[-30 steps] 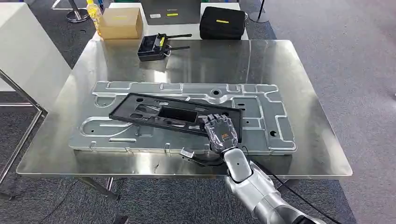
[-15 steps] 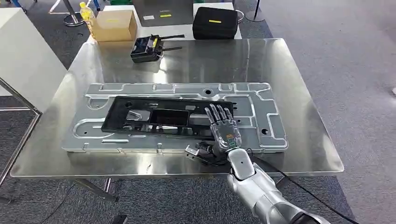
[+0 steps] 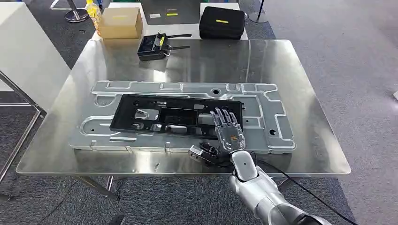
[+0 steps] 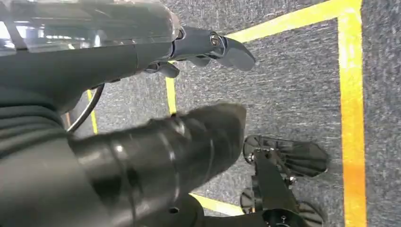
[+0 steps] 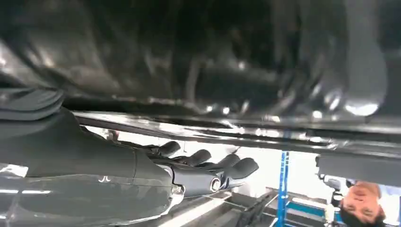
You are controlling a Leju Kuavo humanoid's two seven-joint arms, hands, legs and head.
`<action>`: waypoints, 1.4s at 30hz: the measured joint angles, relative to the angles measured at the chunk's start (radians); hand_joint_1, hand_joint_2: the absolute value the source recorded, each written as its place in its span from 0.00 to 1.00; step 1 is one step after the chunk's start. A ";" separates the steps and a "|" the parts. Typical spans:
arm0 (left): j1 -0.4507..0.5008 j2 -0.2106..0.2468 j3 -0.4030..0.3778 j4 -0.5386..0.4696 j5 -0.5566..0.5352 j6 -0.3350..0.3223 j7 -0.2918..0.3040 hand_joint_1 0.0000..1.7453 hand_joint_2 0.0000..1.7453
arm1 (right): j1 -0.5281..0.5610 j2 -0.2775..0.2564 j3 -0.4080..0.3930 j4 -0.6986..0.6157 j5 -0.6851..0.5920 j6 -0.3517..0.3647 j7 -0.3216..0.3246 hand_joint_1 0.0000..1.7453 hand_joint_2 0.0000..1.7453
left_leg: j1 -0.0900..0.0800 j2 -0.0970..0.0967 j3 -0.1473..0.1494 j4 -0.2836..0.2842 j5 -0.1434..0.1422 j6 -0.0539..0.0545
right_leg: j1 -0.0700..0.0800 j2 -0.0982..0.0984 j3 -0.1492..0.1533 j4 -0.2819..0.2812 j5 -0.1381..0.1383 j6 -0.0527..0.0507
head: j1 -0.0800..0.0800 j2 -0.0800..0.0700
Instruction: Take the parts from the cabinet and place them on the table.
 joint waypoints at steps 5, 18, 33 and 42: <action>0.003 0.000 0.000 0.000 0.001 0.000 0.000 0.00 0.00 | -0.002 0.001 -0.011 0.002 -0.001 -0.001 0.007 0.00 0.00 | 0.005 -0.002 -0.012 0.008 -0.006 -0.029 | -0.004 -0.004 -0.011 -0.013 0.028 -0.032 | -0.002 0.000; 0.001 0.003 -0.001 0.000 0.001 -0.020 0.002 0.00 0.00 | -0.002 0.003 -0.026 0.006 0.003 -0.004 0.028 0.00 0.00 | -0.007 -0.006 0.082 -0.005 -0.081 -0.011 | 0.003 -0.006 -0.093 -0.011 0.115 -0.007 | -0.001 0.000; 0.014 -0.008 -0.002 0.000 0.003 -0.031 0.014 0.00 0.00 | 0.060 -0.109 0.055 -0.451 0.221 -0.034 0.418 0.00 0.00 | -0.001 0.009 -0.053 -0.002 0.056 -0.011 | 0.011 -0.002 0.069 -0.016 -0.054 -0.009 | 0.002 0.000; 0.020 -0.012 -0.002 0.000 -0.005 -0.032 0.015 0.00 0.00 | 0.070 -0.142 0.126 -0.531 0.225 -0.035 0.430 0.00 0.00 | 0.003 0.004 -0.093 0.274 -0.121 -0.040 | 0.005 -0.009 -0.046 -0.025 0.054 -0.045 | -0.003 0.000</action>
